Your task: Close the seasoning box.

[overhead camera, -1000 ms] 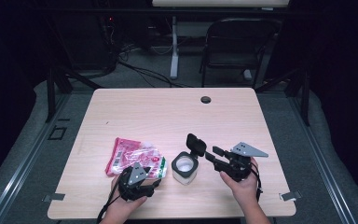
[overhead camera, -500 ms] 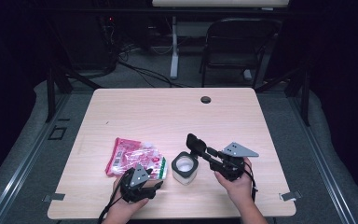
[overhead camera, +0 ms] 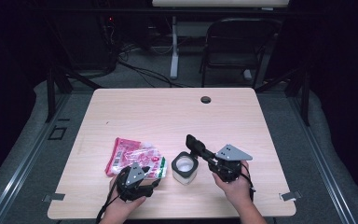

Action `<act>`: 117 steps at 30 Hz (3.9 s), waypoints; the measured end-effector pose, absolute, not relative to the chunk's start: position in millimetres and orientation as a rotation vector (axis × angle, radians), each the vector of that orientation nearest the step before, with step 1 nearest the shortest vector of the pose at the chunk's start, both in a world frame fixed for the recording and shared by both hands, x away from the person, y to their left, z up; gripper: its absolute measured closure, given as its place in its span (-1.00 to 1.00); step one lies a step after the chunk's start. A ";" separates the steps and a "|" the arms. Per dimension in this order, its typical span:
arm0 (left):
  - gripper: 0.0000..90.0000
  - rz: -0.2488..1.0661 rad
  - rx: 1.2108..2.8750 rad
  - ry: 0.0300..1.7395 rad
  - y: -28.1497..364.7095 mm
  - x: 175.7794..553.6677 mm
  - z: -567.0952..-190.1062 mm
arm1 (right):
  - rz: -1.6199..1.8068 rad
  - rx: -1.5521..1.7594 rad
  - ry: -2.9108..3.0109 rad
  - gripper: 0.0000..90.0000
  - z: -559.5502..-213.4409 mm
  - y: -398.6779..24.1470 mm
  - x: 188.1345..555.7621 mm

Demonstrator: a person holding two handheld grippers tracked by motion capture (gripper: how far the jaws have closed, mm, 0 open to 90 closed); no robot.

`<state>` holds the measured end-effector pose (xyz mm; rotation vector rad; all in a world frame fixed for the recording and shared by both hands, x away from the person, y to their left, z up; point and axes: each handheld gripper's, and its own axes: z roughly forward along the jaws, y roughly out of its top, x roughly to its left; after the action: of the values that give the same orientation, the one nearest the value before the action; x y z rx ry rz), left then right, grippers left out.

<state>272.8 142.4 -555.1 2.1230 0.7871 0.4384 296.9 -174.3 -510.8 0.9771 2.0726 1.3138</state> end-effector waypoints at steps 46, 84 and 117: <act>-0.12 0.427 2.133 0.775 139.8 271.4 -555.8 | 1.321 0.800 2.145 0.48 -510.3 -157.0 280.3; -0.12 0.444 2.116 0.800 144.9 274.6 -554.1 | 1.322 0.731 2.198 0.16 -516.0 -145.4 276.1; -0.12 0.455 2.103 0.819 150.1 277.3 -553.1 | 1.340 0.716 2.250 -0.01 -520.4 -139.3 274.6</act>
<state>277.3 150.1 -553.1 2.1031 0.8193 0.4548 274.6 -139.3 -520.4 0.7163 2.2501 1.3397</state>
